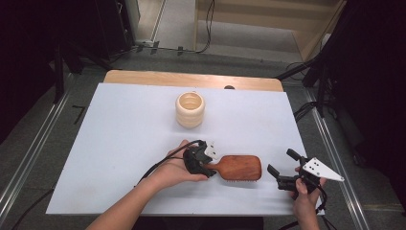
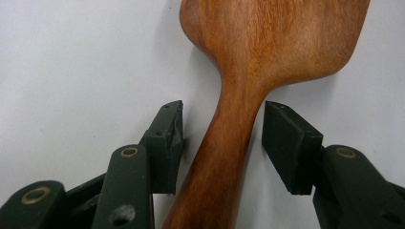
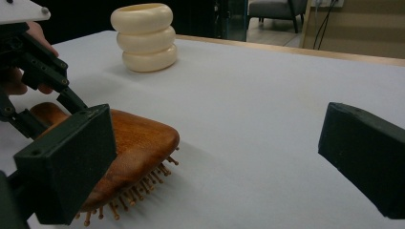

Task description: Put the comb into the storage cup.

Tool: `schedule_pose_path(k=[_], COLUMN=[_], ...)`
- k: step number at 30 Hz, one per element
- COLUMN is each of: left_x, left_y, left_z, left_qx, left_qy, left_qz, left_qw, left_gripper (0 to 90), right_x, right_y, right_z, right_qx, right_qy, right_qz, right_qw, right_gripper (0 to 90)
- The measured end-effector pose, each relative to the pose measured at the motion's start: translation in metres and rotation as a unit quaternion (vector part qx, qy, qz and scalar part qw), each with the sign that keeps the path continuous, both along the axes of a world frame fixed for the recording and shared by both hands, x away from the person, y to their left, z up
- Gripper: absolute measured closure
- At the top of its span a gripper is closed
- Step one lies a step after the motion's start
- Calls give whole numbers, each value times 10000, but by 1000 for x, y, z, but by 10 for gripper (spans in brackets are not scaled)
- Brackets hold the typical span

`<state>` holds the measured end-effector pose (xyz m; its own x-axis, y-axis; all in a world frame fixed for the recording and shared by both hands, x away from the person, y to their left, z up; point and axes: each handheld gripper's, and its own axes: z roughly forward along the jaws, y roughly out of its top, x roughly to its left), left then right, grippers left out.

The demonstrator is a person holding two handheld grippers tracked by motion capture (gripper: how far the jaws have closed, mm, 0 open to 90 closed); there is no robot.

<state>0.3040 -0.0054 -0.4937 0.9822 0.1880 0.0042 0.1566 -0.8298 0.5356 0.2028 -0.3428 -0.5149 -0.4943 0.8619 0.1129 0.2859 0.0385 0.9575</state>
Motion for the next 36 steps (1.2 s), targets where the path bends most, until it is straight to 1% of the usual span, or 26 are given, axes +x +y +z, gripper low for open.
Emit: schedule_pose_path(k=[4, 7, 9, 14, 15, 16, 17, 18, 19, 20, 21, 22, 25, 30, 32, 33, 34, 36], left_x=[1, 2, 2, 4, 3, 3, 3, 2, 1, 0, -2, -3, -5, -4, -6, -8, -9, -12], left_y=[-3, -6, -8, -9, -9, -9, -9, -9, -9, -9, -10, -10, -10, -7, -4, -3, -3, -2], left_z=[-1, 0, -1, -2, -2, -1, -1, -1, -1, 0, -1, 0, -1, -2, 0, 0, -1, -2], left_qx=[-32, -16, -34, -76, -77, -61, -59, -59, -56, -35, -47, -23, -39, -242, -370, -421, -449, -504], left_qy=[9, 24, -28, -21, -25, -1, 5, 3, -10, -35, -49, -99, -194, -71, -136, -170, -202, -198], left_qz=[-8, -12, -58, -100, -142, -176, -197, -254, -304, -352, -343, -334, -405, -351, -320, -267, -227, -167], left_qw=[10000, 10000, 10000, 9999, 9999, 9998, 9998, 9997, 9995, 9994, 9994, 9994, 9990, 9991, 9987, 9986, 9985, 9984], left_gripper=[516, 518, 514, 521, 535, 585, 585, 650, 685, 685, 719, 720, 722, 724, 724, 724, 724, 724], right_x=[0, 0, 0, 0, 0, 0, 0, 1, 1, 1, 1, 1, 0, 0, 0, 0, 0, 0], right_y=[0, 0, 0, 0, 1, 1, 1, 1, 1, 1, 1, 1, 1, 0, 0, 0, 0, 1], right_z=[0, 0, 0, 0, 0, 0, 0, 0, 0, 0, 0, 0, 0, 0, 0, 1, 1, 1], right_qx=[4, 4, -2, 9, 5, 1, 1, -7, -8, -8, -3, -3, 11, 7, 22, 24, 24, 19], right_qy=[11, 5, 11, 23, 27, 46, 46, 38, 38, 38, 40, 40, 48, 39, 25, 17, 17, 28], right_qz=[3, 7, 15, 43, 48, 64, 64, 61, 60, 60, 65, 65, 79, 81, 74, 76, 76, 56], right_qw=[10000, 10000, 10000, 10000, 10000, 10000, 10000, 10000, 10000, 10000, 10000, 10000, 10000, 10000, 10000, 10000, 10000, 10000], right_gripper=[0, 0, 0, 0, 0, 0, 0, 0, 0, 0, 0, 0, 0, 0, 0, 0, 0, 0])
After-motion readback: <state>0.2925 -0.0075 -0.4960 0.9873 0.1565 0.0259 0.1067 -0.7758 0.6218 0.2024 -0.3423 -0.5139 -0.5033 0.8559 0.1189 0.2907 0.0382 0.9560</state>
